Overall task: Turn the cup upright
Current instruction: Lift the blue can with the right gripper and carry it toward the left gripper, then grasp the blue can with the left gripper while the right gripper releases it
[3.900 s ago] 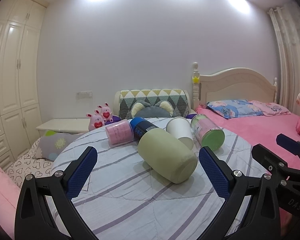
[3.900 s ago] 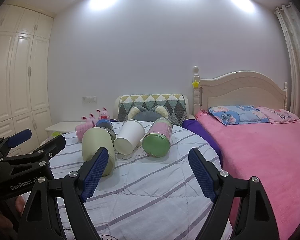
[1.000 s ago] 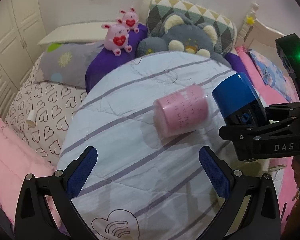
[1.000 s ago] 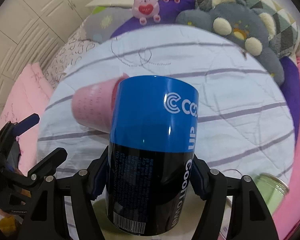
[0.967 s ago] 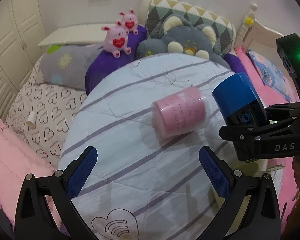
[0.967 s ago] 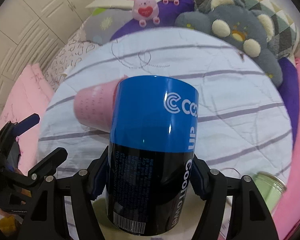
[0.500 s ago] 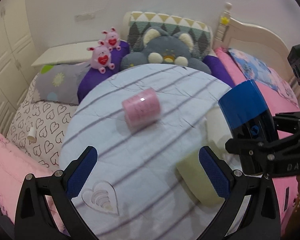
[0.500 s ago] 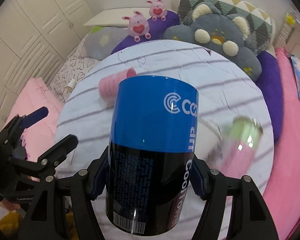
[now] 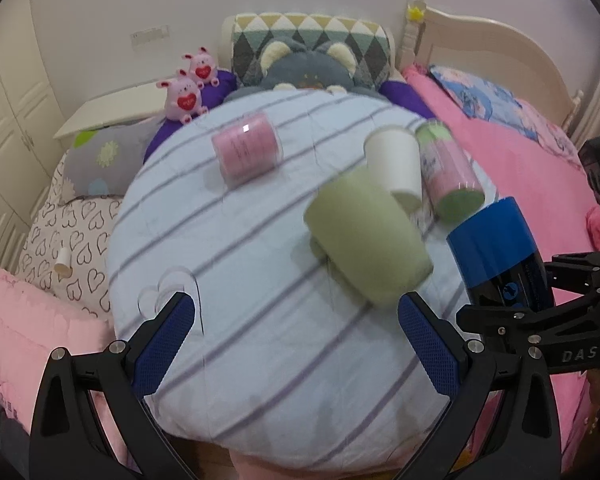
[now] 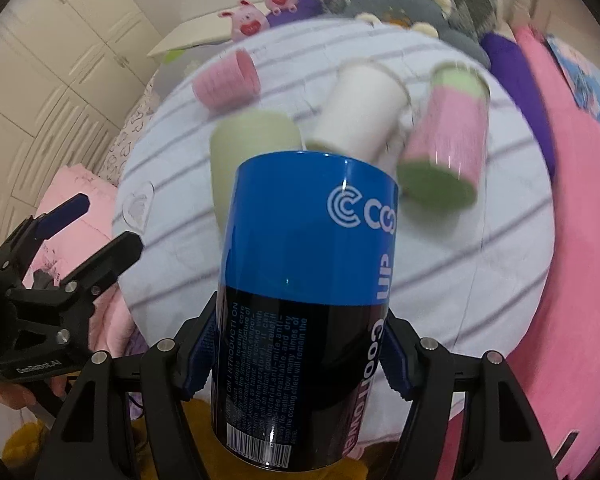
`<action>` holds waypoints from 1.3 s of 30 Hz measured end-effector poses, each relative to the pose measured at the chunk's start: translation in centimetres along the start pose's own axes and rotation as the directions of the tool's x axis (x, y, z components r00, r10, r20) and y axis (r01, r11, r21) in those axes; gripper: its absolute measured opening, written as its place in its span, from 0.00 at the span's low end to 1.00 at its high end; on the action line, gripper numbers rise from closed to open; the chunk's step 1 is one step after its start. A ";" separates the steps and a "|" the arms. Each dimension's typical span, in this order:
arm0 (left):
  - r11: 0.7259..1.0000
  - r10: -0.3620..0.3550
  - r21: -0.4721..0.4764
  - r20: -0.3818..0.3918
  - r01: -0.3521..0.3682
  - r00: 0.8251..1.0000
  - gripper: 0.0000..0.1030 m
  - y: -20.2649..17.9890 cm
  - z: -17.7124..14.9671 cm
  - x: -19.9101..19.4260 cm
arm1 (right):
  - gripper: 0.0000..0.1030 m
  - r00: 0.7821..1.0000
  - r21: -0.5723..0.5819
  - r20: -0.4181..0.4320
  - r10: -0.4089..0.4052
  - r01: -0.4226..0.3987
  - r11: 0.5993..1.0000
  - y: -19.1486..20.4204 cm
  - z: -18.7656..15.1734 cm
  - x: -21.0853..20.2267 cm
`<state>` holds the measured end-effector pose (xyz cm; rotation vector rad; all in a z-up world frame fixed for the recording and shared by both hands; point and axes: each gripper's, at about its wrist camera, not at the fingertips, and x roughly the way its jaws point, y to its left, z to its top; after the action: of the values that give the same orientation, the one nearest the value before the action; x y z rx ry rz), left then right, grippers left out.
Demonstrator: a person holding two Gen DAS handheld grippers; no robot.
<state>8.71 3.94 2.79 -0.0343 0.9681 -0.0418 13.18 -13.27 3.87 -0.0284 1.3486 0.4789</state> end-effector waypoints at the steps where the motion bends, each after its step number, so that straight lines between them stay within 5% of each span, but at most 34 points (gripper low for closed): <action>1: 1.000 0.003 -0.001 -0.007 -0.003 1.000 1.00 -0.1 -0.5 0.2 | 0.67 1.000 0.011 -0.007 -0.004 0.004 1.000 0.0 -0.6 0.4; 10: 1.000 0.005 -0.017 -0.076 -0.006 0.997 1.00 0.0 -3.5 2.3 | 0.69 0.998 0.057 -0.064 -0.011 0.015 0.998 -0.9 -3.4 4.6; 12: 1.000 0.002 -0.019 -0.087 -0.004 0.996 1.00 -0.2 -3.8 2.6 | 0.79 0.999 0.063 -0.049 0.004 -0.001 0.998 -0.7 -3.1 4.3; 28: 0.998 -0.006 -0.055 -0.070 0.003 0.998 1.00 -1.6 -4.1 1.1 | 0.79 1.000 0.021 0.022 -0.017 0.016 1.000 0.1 -3.4 2.4; 39: 0.998 -0.006 -0.068 -0.059 0.002 0.998 1.00 -5.2 -3.7 -0.3 | 0.79 0.987 -0.010 0.156 -0.032 0.034 0.999 -2.0 -3.7 -2.8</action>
<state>5.38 -1.27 1.23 -0.0983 1.0281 -0.0133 10.04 -17.08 5.08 -0.0234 1.1901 0.4526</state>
